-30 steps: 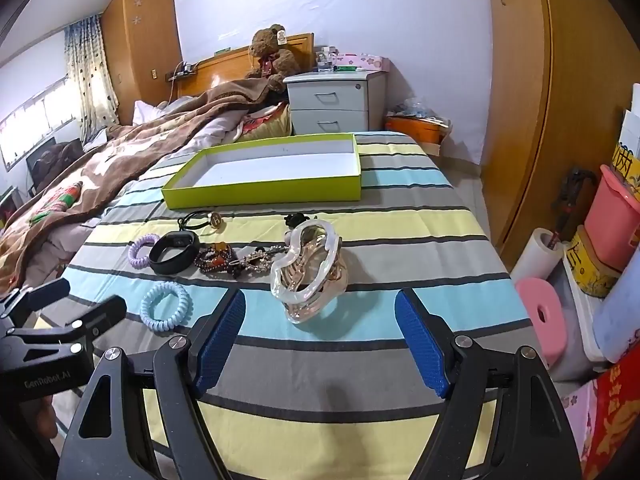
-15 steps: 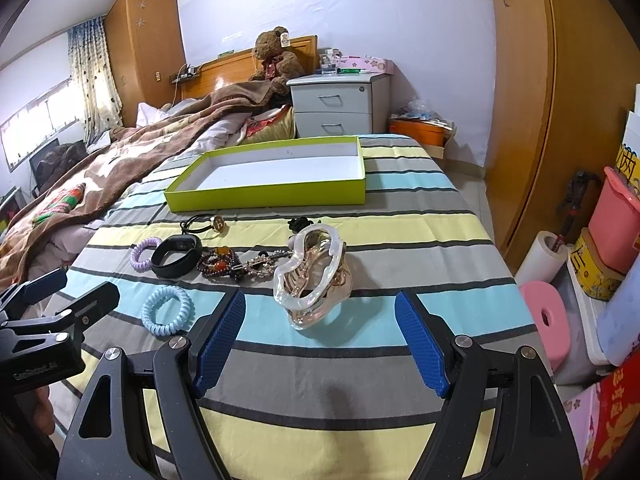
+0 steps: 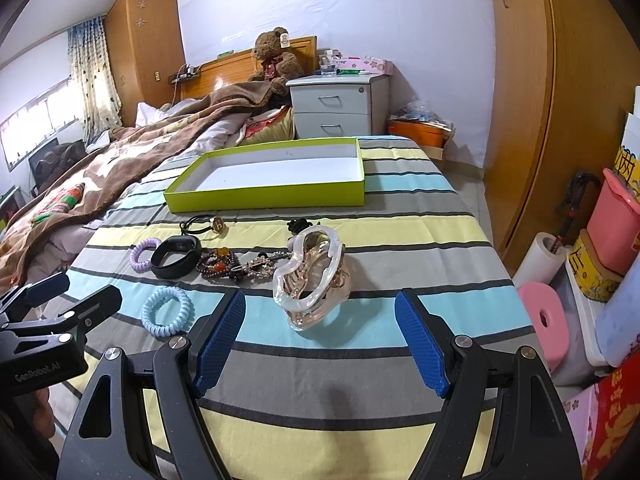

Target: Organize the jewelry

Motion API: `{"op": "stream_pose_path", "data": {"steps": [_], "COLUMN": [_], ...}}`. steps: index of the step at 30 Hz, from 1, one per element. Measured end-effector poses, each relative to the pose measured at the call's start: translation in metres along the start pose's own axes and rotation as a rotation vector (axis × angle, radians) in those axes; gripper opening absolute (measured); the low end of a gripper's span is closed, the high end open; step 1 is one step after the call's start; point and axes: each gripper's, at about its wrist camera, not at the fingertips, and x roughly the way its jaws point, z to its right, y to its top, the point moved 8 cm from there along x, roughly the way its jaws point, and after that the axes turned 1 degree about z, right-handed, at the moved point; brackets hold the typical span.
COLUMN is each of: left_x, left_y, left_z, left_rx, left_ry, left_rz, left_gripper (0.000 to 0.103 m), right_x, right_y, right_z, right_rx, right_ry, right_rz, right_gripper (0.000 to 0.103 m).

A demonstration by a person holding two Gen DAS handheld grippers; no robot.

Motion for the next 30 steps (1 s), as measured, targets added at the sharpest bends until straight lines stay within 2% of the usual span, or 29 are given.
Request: {"op": "stream_pose_path", "data": {"steps": [30], "left_x": [-0.0009], "left_y": [-0.0008], "left_z": [-0.0097], "left_rx": [-0.021], "left_ry": [0.019], "left_rz": [-0.007], "left_gripper": [0.1], "right_x": [-0.0019], "right_y": [0.0], "right_z": [0.0029], "right_rx": [0.001], "right_ry": [-0.006], "right_rz": [-0.005], "right_gripper": [0.077]}}
